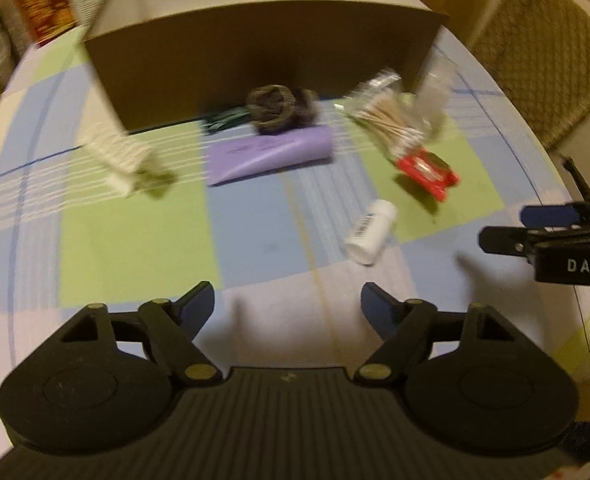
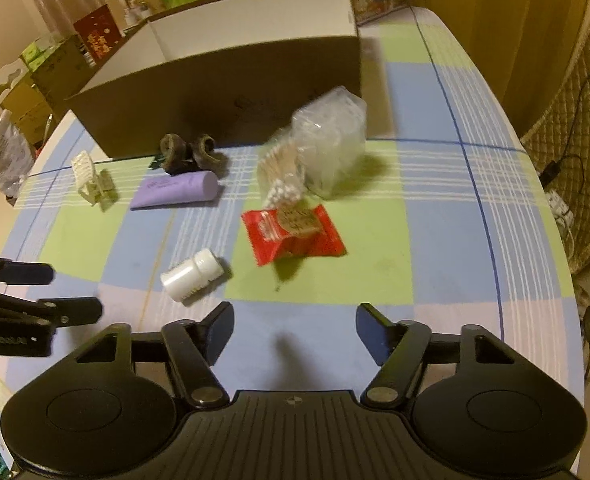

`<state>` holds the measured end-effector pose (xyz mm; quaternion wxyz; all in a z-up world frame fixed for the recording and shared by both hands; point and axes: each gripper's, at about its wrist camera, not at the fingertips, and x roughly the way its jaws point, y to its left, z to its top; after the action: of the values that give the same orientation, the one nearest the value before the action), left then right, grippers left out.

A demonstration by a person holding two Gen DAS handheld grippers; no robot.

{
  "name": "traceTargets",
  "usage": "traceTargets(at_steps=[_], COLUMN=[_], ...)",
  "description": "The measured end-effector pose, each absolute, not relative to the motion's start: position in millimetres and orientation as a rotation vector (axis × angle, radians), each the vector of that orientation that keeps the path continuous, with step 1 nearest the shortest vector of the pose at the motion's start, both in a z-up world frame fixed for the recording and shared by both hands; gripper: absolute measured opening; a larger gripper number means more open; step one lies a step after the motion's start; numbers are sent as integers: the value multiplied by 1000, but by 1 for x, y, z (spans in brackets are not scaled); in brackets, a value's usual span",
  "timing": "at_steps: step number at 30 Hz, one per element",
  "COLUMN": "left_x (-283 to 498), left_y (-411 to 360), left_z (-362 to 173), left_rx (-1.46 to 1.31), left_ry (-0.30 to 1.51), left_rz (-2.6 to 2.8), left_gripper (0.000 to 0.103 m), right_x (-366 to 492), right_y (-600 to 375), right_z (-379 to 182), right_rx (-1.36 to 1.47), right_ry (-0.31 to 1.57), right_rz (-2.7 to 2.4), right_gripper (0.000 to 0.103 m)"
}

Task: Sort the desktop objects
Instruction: 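Grasp the white pill bottle with the left tool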

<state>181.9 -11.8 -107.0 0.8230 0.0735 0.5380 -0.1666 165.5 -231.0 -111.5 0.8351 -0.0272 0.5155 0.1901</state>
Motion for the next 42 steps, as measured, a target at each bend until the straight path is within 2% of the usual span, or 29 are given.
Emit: traceTargets(at_steps=[16, 18, 20, 24, 42], left_x=[213, 216, 217, 219, 235], left_y=[-73, -77, -81, -85, 7], left_z=[-136, -140, -143, -148, -147], left_rx=[299, 311, 325, 341, 166], left_ry=[1124, 1128, 1130, 1135, 1165], left_rz=[-576, -589, -600, -618, -307], left_gripper=[51, 40, 37, 23, 22], right_x=[171, 171, 173, 176, 223], right_y=[-260, -262, -264, -266, -222], right_z=[-121, -123, -124, -126, -134], right_rx=[33, 42, 46, 53, 128], right_ry=[1105, 1111, 1117, 1118, 1063], right_rz=[292, 282, 275, 272, 361], right_gripper=[63, 63, 63, 63, 64])
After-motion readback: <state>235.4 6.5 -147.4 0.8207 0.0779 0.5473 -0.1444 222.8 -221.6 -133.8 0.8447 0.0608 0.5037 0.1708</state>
